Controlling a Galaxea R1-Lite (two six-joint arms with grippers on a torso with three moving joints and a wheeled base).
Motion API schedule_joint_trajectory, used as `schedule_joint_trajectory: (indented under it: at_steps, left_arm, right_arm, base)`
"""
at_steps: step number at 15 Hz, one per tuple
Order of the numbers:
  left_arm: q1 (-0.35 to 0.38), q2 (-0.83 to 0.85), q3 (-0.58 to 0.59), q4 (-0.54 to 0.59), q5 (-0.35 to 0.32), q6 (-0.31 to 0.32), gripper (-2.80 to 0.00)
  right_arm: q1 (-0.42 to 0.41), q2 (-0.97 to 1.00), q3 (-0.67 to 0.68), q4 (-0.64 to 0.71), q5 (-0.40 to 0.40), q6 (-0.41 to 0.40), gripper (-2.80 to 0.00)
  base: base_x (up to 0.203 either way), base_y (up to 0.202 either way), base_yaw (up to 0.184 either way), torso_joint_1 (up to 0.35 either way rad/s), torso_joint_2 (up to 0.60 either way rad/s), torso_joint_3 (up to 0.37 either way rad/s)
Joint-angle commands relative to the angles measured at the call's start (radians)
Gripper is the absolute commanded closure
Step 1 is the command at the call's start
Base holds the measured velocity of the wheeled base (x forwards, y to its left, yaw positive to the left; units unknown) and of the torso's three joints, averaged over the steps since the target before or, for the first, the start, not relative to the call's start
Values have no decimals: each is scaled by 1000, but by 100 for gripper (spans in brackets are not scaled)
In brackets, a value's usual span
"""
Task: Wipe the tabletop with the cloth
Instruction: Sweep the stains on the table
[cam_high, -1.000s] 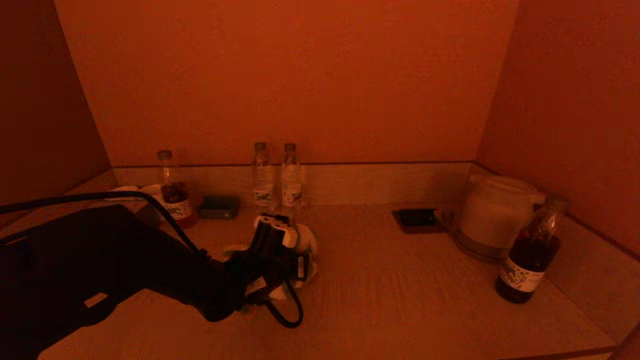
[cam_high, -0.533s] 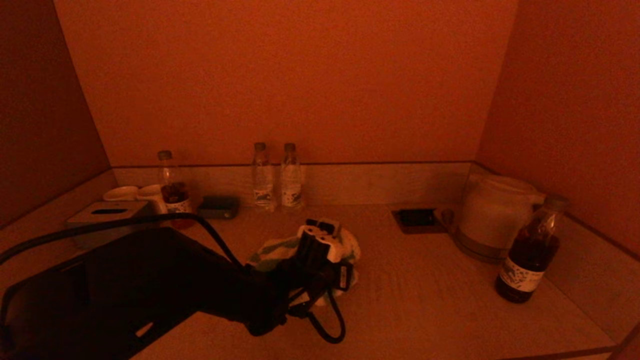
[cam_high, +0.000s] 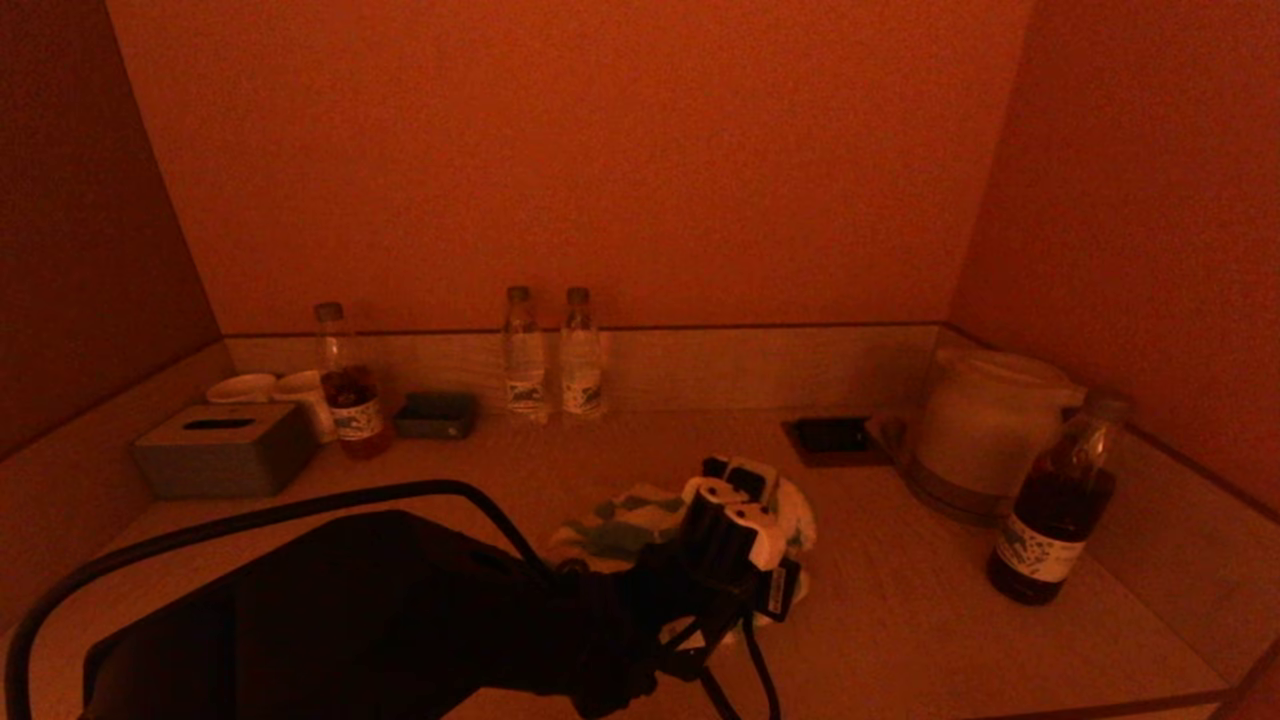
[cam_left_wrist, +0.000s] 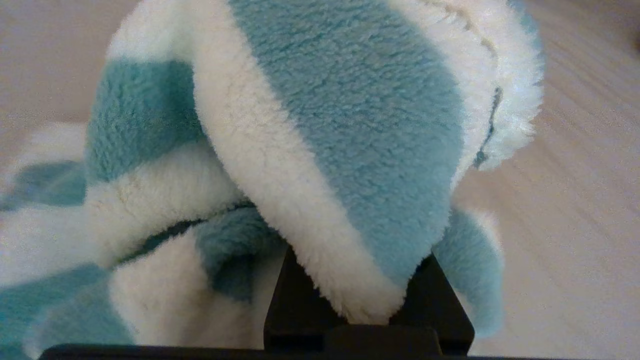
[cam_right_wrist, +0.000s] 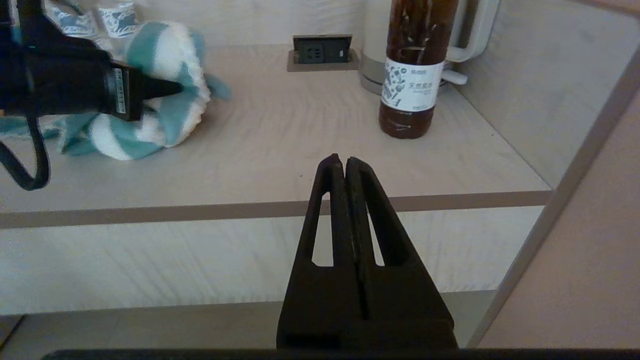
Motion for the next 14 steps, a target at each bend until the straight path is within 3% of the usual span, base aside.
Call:
schedule_joint_trajectory:
  at_steps: [1, 3, 9, 14]
  left_arm:
    - [-46, 8, -43, 10, 5, -2, 0]
    - [-83, 3, -52, 24, 12, -3, 0]
    - [-128, -50, 79, 6, 22, -4, 0]
    - [-132, -78, 280, -62, 54, -8, 0]
  right_arm:
    - [0, 1, 0, -1, 0, 0, 0]
    - [0, 1, 0, -1, 0, 0, 0]
    - [0, 1, 0, 0, 0, 0, 0]
    - [0, 1, 0, 0, 0, 0, 0]
  base:
    - [0, 0, 0, 0, 0, 0]
    - [0, 0, 0, 0, 0, 0]
    - [0, 0, 0, 0, 0, 0]
    - [0, 0, 0, 0, 0, 0]
